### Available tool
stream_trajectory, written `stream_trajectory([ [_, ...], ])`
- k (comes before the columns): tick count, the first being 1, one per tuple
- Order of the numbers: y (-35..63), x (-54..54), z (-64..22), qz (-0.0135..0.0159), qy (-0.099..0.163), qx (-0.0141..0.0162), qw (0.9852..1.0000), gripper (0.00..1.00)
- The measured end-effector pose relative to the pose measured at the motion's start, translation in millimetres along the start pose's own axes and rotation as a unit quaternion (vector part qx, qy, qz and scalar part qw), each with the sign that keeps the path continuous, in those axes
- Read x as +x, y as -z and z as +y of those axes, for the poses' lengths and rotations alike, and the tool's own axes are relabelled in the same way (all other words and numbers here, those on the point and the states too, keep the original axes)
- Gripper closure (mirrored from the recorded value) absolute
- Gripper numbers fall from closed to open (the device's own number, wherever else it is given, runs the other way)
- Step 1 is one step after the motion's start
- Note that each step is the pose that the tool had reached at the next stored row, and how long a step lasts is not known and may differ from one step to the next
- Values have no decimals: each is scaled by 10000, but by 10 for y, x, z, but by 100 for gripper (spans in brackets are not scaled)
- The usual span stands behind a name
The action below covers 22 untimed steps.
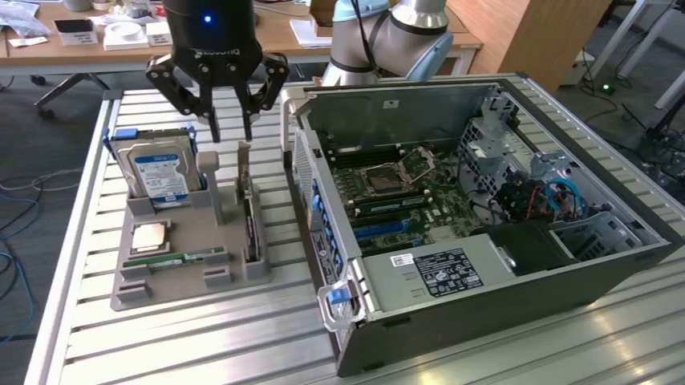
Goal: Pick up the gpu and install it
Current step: 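Pick up the gpu and move the gpu toward the slot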
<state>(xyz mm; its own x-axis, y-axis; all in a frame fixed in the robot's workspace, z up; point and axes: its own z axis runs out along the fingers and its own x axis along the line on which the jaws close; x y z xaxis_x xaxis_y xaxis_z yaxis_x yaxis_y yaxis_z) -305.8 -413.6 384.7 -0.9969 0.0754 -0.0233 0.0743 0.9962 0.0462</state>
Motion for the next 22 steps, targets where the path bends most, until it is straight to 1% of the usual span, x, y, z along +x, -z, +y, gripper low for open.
stream_trajectory([
  [9,-136,2,-6,1,0,0,10000,57],
  [22,-288,6,-13,1,0,0,10000,57],
])
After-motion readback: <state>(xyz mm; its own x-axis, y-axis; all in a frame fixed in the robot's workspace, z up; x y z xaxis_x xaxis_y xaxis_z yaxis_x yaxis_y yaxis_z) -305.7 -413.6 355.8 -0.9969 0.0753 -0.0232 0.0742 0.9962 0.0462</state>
